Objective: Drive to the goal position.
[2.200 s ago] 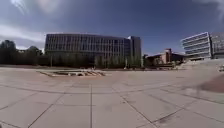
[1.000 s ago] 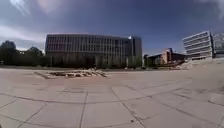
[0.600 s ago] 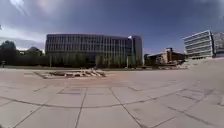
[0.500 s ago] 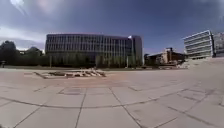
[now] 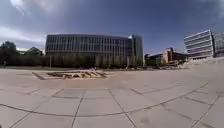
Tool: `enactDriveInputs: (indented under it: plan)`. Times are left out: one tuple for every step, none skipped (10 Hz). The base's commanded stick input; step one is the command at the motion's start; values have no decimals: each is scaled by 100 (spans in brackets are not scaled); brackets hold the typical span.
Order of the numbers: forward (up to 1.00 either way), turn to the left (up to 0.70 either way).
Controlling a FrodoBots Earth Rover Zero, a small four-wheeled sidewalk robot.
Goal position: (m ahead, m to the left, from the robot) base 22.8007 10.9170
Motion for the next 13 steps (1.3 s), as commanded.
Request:
enactDriveInputs:
  plan:
    - [50, 0]
    - [50, 0]
    - [50, 0]
    - [50, 0]
    - [50, 0]
    - [50, 0]
    - [50, 0]
    - [50, 0]
    - [50, 0]
    - [50, 0]
    - [50, 0]
    - [50, 0]
    - [50, 0]
